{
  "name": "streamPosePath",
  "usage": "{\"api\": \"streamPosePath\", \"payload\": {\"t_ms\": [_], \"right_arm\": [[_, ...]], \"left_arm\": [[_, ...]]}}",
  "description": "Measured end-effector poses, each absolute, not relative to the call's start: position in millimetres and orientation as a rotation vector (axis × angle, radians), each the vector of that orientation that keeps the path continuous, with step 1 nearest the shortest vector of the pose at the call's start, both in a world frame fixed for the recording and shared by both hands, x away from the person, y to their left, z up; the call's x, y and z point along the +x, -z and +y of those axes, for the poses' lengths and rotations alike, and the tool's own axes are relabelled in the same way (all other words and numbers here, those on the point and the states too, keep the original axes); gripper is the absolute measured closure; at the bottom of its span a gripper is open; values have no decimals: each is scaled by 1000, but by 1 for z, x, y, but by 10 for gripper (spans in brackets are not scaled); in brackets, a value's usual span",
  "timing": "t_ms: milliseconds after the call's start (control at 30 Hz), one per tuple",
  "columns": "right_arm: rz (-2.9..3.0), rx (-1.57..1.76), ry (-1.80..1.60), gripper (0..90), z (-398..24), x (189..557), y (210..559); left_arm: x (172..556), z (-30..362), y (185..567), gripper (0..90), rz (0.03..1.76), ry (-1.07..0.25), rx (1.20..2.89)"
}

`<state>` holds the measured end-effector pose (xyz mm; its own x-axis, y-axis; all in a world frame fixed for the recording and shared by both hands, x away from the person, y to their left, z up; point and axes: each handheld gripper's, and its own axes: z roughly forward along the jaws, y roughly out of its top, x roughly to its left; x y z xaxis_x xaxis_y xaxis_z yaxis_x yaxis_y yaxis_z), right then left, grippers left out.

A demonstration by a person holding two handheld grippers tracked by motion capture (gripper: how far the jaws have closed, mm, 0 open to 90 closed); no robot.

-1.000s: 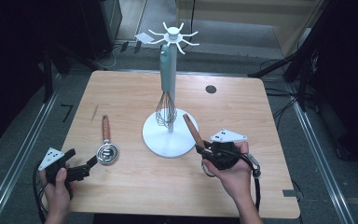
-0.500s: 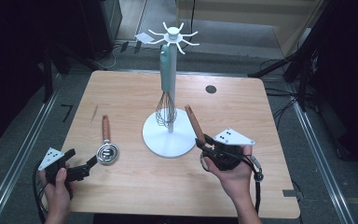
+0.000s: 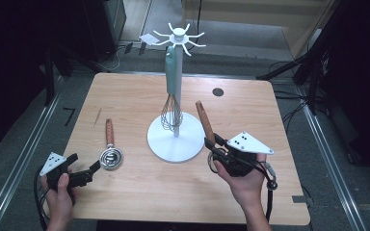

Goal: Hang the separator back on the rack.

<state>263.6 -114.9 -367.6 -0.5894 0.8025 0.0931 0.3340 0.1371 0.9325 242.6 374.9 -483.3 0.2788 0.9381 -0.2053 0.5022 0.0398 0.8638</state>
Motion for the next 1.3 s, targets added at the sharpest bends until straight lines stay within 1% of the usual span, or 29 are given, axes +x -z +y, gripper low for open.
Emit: {"api": "streamPosePath", "payload": {"t_ms": [267,1300], "right_arm": [[1964,1080,-1468,711,-110,260,365],[1841,1005,-1567,712,-93,262,336]], "left_arm": [[242,375,483,0,1357,-582,1599],[242,375,483,0,1347,-575,1602]]}}
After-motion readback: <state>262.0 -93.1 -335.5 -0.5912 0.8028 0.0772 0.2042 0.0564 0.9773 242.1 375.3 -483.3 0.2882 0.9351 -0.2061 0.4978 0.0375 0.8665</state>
